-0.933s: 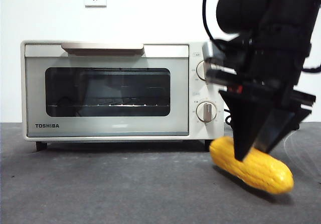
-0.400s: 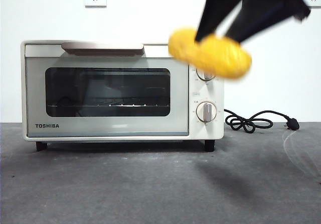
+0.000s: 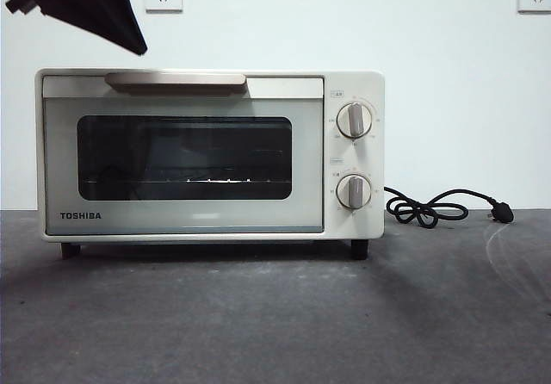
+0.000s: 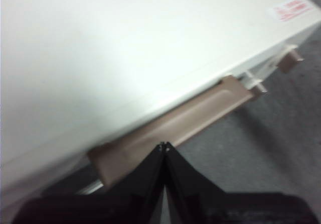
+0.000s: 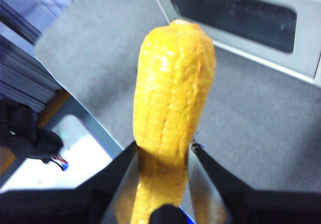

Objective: Take the corn from the table,put the corn in the oven

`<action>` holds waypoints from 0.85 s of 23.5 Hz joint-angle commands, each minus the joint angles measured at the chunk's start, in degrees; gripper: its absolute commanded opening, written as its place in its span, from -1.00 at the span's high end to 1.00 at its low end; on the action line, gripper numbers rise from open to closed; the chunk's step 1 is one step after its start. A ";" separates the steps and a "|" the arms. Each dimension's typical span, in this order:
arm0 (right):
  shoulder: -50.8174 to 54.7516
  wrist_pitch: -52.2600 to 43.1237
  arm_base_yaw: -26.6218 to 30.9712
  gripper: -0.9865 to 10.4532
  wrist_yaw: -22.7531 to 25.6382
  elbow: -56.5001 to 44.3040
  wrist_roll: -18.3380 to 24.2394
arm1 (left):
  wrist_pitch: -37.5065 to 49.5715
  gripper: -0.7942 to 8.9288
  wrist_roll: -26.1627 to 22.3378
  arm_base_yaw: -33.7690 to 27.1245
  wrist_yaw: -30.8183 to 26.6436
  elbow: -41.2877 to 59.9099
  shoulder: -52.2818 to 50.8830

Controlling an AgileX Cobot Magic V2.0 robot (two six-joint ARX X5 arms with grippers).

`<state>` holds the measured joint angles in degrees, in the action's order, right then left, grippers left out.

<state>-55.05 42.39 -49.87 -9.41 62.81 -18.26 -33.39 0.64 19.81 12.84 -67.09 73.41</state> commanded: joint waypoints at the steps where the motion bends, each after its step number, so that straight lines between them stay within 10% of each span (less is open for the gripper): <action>1: 0.22 0.07 -0.11 0.85 -0.02 1.88 -0.61 | 1.11 0.85 -0.90 0.13 -0.90 0.04 1.33; 20: 0.20 2.58 -0.11 0.85 0.09 5.46 0.44 | -5.01 0.85 -1.33 0.26 -0.85 0.04 5.35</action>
<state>-54.89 45.30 -49.87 -9.37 68.05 -18.20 -34.98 -0.01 19.88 12.58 -68.51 77.49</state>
